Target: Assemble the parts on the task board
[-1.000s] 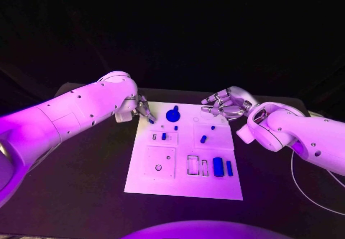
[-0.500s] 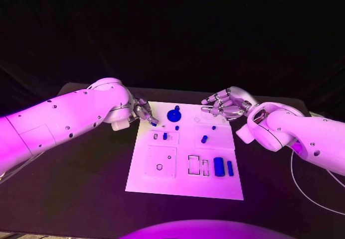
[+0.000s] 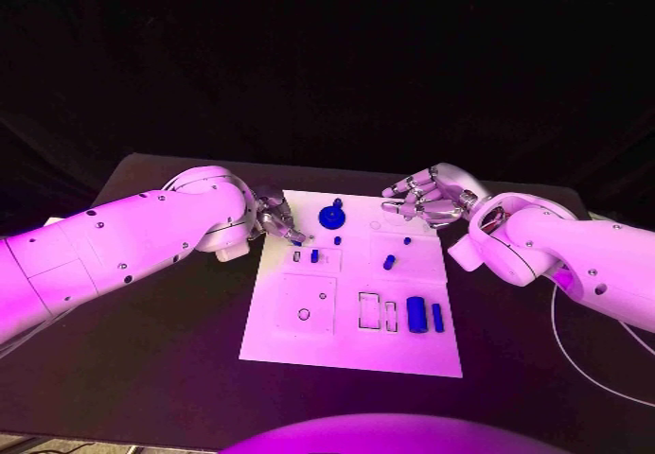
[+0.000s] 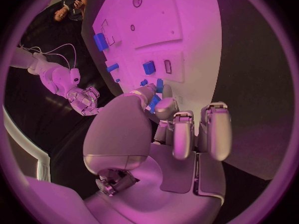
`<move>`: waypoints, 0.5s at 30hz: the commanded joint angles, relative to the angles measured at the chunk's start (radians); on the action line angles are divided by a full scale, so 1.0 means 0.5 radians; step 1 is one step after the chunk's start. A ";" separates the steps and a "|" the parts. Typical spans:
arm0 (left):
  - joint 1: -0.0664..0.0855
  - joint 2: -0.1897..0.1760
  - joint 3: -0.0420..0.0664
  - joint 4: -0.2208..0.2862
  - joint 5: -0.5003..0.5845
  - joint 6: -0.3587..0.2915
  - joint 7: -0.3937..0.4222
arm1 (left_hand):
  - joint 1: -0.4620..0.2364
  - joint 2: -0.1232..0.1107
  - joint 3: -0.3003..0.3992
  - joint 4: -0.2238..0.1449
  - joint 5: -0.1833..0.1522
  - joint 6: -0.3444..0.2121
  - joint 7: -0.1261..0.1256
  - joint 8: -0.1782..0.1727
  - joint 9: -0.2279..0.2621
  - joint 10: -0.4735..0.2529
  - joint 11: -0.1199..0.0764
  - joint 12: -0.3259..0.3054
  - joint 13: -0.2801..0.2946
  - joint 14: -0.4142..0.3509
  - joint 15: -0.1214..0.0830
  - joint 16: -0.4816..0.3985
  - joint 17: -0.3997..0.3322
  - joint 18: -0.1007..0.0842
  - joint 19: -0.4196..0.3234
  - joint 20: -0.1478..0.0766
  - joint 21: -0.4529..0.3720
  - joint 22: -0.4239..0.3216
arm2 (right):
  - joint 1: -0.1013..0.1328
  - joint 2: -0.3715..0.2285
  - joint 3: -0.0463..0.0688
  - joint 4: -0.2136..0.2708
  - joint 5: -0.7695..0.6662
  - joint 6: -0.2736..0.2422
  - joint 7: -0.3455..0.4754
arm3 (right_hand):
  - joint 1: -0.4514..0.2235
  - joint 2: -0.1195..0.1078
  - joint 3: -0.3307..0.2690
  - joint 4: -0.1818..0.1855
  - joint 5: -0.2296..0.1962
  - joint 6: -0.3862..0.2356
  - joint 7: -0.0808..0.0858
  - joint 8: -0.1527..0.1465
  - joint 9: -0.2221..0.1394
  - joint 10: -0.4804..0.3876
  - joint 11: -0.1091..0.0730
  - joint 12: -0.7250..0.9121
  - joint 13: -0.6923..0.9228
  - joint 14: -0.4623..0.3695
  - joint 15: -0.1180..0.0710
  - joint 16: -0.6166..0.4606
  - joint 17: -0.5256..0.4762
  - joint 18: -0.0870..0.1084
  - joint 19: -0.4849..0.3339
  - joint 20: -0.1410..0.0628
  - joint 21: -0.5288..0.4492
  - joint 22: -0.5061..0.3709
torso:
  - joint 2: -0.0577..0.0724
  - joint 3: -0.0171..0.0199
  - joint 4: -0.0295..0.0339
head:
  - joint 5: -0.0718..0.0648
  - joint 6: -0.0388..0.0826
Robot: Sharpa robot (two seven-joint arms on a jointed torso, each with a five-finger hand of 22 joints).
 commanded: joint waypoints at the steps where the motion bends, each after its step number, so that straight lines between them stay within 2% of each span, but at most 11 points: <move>1: -0.005 -0.006 0.001 0.022 -0.087 0.034 0.023 | 0.007 0.006 0.224 -0.211 0.000 0.016 0.000 0.012 0.002 0.013 -0.001 0.007 0.002 0.211 -0.002 0.006 0.527 -0.006 0.102 0.006 0.009 0.322 | -0.003 0.001 0.000 0.000 -0.003 0.031 0.022 | -0.004 0.017 -0.011 0.003 0.008 -0.013 0.004 -0.005 0.002 -0.013 -0.004 -0.010 -0.003 0.049 0.012 -0.012 -0.003 0.014 -0.012 -0.002 -0.013 -0.002 | -0.001 0.0021 0.005 | 0.001 -0.006; 15: -0.032 0.008 -0.001 0.013 -0.094 0.128 -0.065 | -0.003 0.003 0.228 -0.210 -0.006 0.021 -0.002 0.014 0.002 0.019 -0.002 0.014 0.009 0.211 -0.003 0.006 0.527 -0.006 0.101 0.005 0.008 0.321 | -0.005 0.002 0.000 0.003 -0.002 0.032 0.024 | -0.004 0.017 -0.011 0.003 0.008 -0.013 0.004 -0.005 0.002 -0.013 -0.004 -0.010 -0.003 0.049 0.012 -0.012 -0.003 0.014 -0.012 -0.002 -0.013 -0.002 | 0.002 0.0020 -0.001 | 0.009 -0.016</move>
